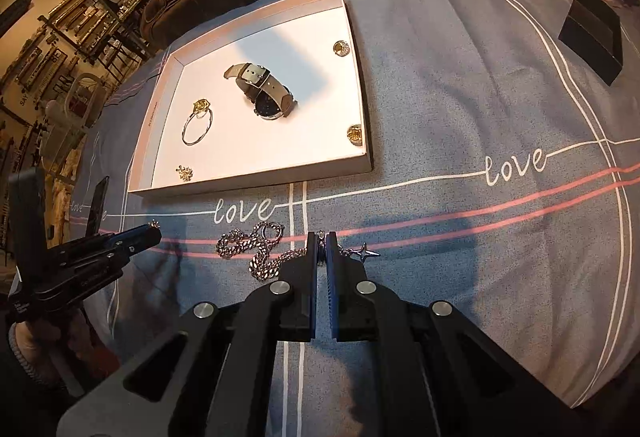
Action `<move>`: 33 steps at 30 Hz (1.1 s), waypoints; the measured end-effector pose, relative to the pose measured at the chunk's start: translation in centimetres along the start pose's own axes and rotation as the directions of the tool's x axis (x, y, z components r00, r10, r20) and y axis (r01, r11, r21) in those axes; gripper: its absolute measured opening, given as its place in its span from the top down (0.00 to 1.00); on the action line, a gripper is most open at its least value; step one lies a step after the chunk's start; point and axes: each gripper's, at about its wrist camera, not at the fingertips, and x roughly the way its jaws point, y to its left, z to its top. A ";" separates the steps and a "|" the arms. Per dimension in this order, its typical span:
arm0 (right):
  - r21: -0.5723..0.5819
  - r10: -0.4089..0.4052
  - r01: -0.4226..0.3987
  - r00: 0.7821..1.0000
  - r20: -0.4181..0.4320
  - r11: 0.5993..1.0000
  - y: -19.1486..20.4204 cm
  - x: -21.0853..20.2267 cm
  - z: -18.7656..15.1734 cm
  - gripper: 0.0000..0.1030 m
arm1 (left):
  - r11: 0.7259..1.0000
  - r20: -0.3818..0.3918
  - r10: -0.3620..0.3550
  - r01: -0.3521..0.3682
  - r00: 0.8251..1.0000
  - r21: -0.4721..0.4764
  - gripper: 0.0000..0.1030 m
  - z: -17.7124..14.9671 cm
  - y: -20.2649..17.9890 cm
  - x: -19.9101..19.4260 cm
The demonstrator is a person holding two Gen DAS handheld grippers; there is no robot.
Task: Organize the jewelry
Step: 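Carry the gold brooch and silver earring with both tools over the box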
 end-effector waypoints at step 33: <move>-0.210 -0.040 0.027 0.998 -0.058 0.977 9.1 5.3 11.1 0.95 | 0.995 -0.003 0.025 -0.025 1.000 -0.100 0.83 11.2 -0.3 1.2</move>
